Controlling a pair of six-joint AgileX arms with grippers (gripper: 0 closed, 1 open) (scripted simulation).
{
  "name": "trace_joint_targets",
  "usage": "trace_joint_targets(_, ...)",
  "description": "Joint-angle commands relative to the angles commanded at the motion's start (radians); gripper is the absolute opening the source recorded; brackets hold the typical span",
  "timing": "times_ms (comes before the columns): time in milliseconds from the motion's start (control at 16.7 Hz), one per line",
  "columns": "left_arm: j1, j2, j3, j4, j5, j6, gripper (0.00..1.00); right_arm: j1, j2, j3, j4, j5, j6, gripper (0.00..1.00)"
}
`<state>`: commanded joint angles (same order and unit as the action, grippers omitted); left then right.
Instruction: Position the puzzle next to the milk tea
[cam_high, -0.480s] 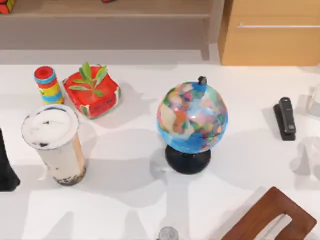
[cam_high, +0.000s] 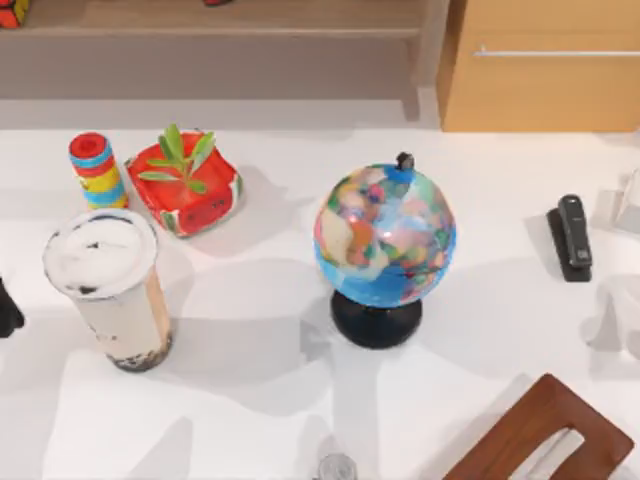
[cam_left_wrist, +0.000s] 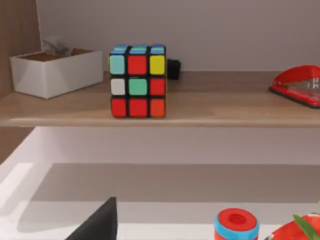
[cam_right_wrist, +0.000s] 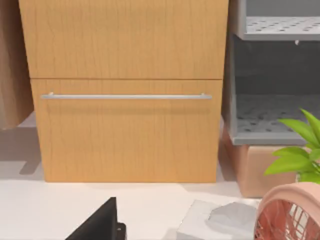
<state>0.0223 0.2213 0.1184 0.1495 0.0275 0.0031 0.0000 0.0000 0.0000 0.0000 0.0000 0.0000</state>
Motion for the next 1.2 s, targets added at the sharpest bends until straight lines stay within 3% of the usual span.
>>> trace_joint_targets(840,0.109,1.363,0.584,0.737,0.136,0.012,1.0,0.0,0.0,0.0,0.0,0.0,0.0,1.0)
trace_joint_targets(1200,0.134,1.69,0.724,0.914,0.17,0.012,1.0,0.0,0.0,0.0,0.0,0.0,0.0,1.0)
